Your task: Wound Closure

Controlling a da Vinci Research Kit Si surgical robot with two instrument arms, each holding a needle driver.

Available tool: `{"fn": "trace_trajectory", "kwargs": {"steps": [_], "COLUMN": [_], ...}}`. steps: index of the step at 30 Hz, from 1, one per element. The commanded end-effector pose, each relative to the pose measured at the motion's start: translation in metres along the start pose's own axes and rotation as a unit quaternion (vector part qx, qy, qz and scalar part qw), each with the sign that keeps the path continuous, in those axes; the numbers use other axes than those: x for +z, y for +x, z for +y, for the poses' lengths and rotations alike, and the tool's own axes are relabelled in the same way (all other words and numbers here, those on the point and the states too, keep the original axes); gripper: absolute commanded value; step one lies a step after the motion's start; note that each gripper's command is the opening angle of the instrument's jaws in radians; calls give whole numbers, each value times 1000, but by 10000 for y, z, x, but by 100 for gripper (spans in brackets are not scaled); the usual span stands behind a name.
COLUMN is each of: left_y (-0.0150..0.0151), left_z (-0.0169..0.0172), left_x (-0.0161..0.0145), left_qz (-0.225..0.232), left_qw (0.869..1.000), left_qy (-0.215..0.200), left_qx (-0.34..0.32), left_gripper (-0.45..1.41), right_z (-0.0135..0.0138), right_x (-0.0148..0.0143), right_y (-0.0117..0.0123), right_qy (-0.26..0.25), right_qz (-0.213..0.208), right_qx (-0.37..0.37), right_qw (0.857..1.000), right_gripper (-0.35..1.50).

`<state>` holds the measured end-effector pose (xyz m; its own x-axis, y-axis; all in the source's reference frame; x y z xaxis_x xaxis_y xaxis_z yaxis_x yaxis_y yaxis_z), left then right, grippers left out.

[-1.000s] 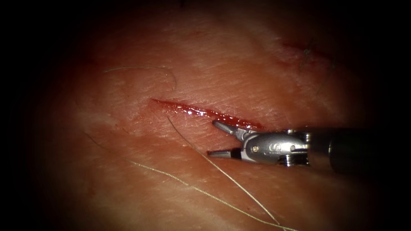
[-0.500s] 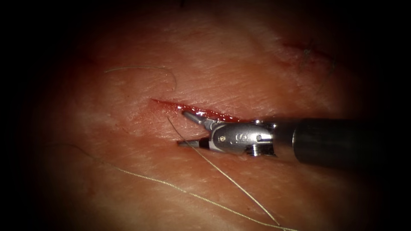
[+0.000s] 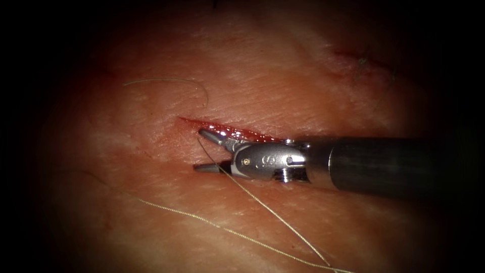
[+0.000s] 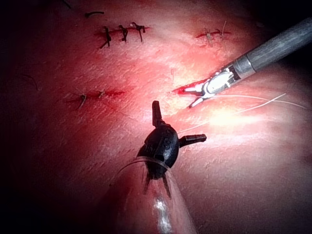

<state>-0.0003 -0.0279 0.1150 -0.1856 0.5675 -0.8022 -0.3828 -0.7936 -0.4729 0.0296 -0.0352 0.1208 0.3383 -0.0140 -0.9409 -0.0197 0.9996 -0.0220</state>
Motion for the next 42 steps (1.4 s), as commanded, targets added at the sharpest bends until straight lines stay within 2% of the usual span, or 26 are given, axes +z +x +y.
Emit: {"fn": "trace_trajectory", "kwargs": {"steps": [1,2,4,9,10,16,22,27,28,29,31,34,37,38,41,42], "left_y": [-8,-11,-18,-31,-35,-41,-41,-40,-39,-39,-36,-33,-30,-27,-24,-23], "left_z": [3,4,8,17,21,29,28,26,27,27,31,35,43,48,55,60], "left_x": [14,23,43,66,73,87,91,95,98,100,109,122,136,146,162,173], "left_qz": [2,4,11,22,25,32,33,33,32,32,34,35,39,43,29,16], "left_qw": [1000,1000,1000,999,998,997,996,997,997,997,997,998,996,994,992,991], "left_qy": [-4,-9,-20,-39,-45,-57,-60,-53,-50,-50,-45,-39,-47,-67,-89,-101], "left_qx": [4,7,16,31,36,46,49,48,48,48,47,46,60,72,80,82], "left_gripper": [128,128,125,116,110,101,104,126,128,130,138,138,130,121,120,120], "right_z": [-3,-3,-4,-6,-7,-15,-20,-17,-16,-15,-12,-9,-4,0,6,9], "right_x": [6,5,2,0,-1,-5,-12,-14,-13,-12,-15,-26,-45,-63,-91,-110], "right_y": [-3,-3,-4,-3,-2,4,5,3,3,3,3,2,-2,-5,-10,-12], "right_qy": [10,18,28,26,27,37,43,42,40,36,13,9,0,-6,-13,-20], "right_qz": [4,3,0,-4,-3,-6,-6,-7,-8,-12,-20,-25,-35,-41,-50,-57], "right_qx": [-2,-3,-5,-5,-5,-7,-9,-8,-8,-8,-7,-6,-5,-4,-2,1], "right_qw": [1000,1000,1000,1000,1000,999,999,999,999,999,1000,1000,999,999,999,998], "right_gripper": [4,-35,-35,-35,-35,-35,-35,-35,-30,31,113,120,128,131,131,131]}}
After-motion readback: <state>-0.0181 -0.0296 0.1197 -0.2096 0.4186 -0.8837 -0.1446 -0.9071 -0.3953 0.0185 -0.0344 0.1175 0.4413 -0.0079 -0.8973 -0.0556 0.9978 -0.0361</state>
